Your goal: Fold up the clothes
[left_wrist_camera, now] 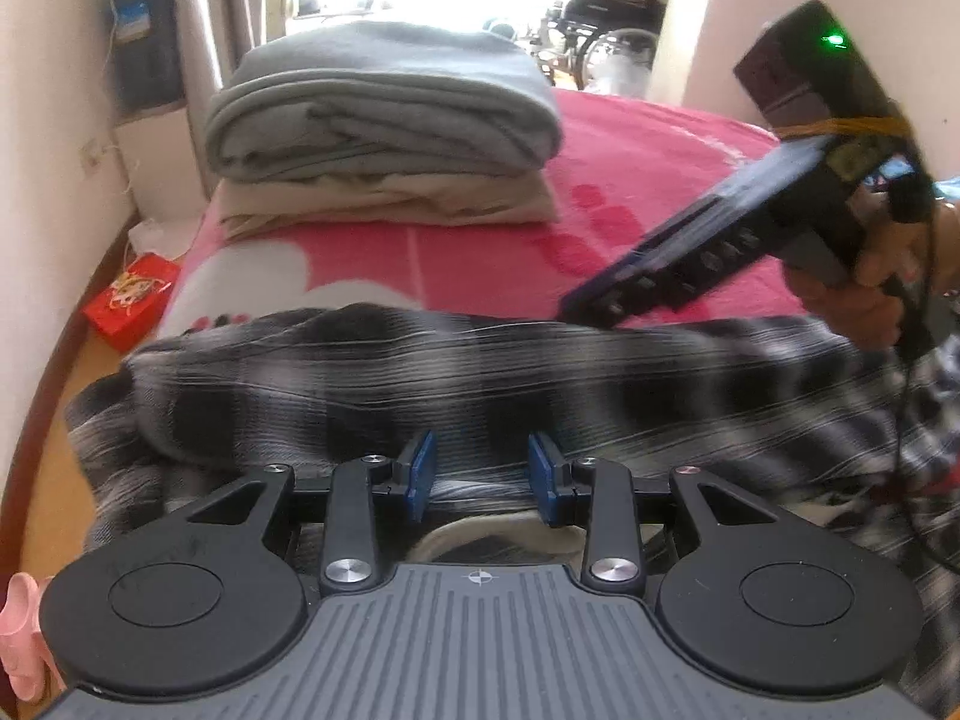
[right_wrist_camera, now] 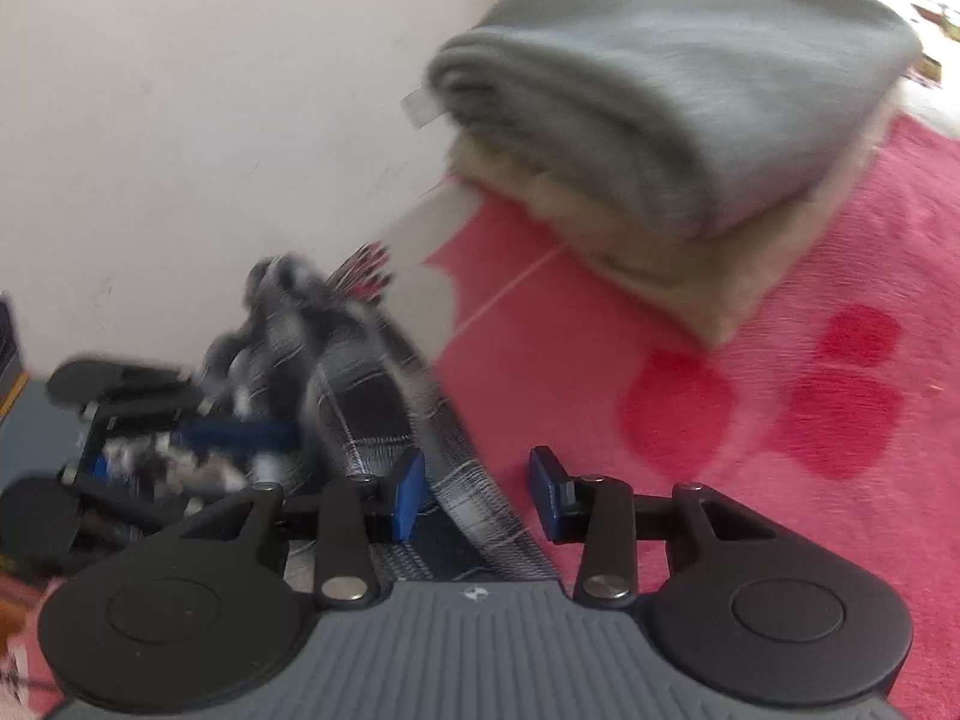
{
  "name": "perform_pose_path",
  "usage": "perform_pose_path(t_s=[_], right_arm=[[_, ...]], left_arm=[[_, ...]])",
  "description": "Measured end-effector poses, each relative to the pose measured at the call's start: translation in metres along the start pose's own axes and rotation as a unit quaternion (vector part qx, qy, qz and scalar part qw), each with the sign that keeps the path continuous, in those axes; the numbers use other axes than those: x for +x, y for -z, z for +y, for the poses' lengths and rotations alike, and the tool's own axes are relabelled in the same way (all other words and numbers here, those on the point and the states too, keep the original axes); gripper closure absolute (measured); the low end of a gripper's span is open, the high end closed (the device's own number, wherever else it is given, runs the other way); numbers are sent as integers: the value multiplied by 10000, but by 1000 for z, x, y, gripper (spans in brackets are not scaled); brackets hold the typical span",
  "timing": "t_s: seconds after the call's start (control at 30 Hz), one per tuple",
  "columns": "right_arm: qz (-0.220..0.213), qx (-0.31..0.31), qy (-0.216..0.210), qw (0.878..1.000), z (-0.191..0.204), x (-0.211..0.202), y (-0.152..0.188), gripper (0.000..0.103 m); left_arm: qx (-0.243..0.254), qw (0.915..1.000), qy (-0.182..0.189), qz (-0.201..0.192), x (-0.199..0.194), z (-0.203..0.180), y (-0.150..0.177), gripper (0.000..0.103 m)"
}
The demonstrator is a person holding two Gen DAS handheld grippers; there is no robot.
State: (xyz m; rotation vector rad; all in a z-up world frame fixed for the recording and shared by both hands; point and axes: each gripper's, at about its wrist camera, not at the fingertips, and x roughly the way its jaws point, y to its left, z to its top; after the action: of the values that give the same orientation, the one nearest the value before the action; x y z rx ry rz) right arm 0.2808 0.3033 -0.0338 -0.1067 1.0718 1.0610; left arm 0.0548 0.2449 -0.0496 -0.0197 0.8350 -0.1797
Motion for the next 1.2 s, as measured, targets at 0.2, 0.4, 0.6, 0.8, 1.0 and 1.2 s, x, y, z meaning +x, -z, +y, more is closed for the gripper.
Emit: perform_pose_path(t_s=[0.2, 0.4, 0.6, 0.8, 1.0, 1.2], right_arm=[[103, -723, 377, 9966, 25, -3, -1, 95], [-684, -1237, 1265, 9818, 47, -38, -22, 97], [-811, -1446, 2226, 9607, 38, -25, -34, 98], [-662, -1633, 2652, 9480, 28, 21, -27, 97], [-604, -1244, 2432, 9601, 9, 24, -36, 82], [-1186, -256, 1642, 9789, -19, -71, -31, 52]], left_arm=[[-133, 9999, 27, -59, 0, 16, 7, 70], [-226, 9993, -118, -286, -1, 26, 1, 70], [-340, 9967, -553, -480, 11, 45, -17, 70], [-289, 9941, -958, -424, 31, 60, -24, 70], [-145, 9927, -1120, -421, 34, 57, -23, 70], [-151, 9927, -1113, -432, 32, 58, -21, 70]])
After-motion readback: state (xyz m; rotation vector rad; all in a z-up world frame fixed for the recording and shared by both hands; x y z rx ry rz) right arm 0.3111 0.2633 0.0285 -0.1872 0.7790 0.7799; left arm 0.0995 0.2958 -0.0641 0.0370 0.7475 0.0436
